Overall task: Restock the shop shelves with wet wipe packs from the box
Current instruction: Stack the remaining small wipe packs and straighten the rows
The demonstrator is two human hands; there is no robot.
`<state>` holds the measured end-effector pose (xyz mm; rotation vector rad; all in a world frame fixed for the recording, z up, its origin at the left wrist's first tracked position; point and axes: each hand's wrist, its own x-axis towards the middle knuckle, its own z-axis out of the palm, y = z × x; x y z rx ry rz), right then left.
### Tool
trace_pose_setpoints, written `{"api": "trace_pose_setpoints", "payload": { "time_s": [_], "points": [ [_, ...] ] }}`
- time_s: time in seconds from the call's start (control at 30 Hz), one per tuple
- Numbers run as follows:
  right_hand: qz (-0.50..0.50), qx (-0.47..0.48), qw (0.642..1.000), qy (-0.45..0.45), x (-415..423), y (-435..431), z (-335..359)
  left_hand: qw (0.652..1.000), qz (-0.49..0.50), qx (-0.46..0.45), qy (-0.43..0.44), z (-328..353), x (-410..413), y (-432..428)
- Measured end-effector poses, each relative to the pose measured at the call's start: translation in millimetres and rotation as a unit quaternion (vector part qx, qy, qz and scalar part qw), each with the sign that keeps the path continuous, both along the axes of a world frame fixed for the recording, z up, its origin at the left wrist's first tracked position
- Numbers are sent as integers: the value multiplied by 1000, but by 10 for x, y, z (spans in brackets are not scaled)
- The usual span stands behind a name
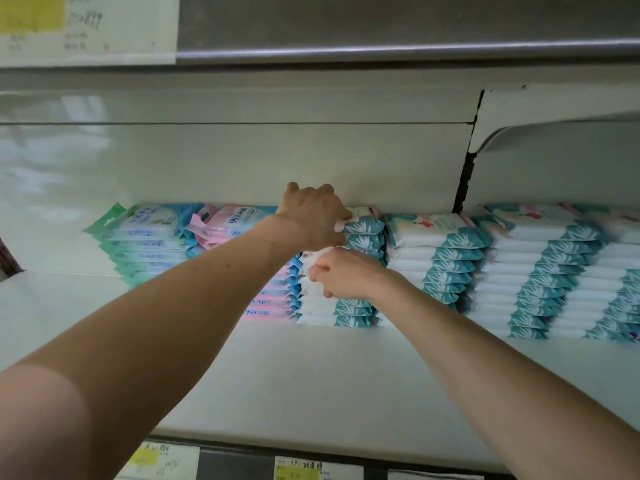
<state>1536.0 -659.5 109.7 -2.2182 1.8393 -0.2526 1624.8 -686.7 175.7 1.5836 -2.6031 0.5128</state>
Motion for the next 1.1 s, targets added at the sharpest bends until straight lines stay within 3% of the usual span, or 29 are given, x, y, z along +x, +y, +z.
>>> {"api": "trace_pose_setpoints", "payload": {
  "time_s": [0.17, 0.27, 0.37, 0.5, 0.77, 0.93, 1.1],
  "points": [
    [22, -26, 999, 39, -87, 225, 94, 1000, -2, -1, 13, -28, 14, 7],
    [-25, -166, 981, 92, -391, 441, 292, 1000, -3, 7, 19, -36, 31, 19],
    [-65, -288, 936, 192, -679, 435, 437, 999, -14, 34, 28, -2, 48, 28],
    [-58, -256, 923, 282, -694, 268, 398, 997, -19, 70, 25, 43, 86, 5],
    [-43, -263, 942, 202, -556, 90, 294, 999, 2, 51, 7, 20, 115, -12],
    [-60, -201, 958, 196, -648, 173, 478, 995, 4, 96, -7, 5, 98, 8],
    [-27, -254, 964, 66, -701, 216, 634, 993, 25, 113, 16, 43, 77, 53]
  ]
}}
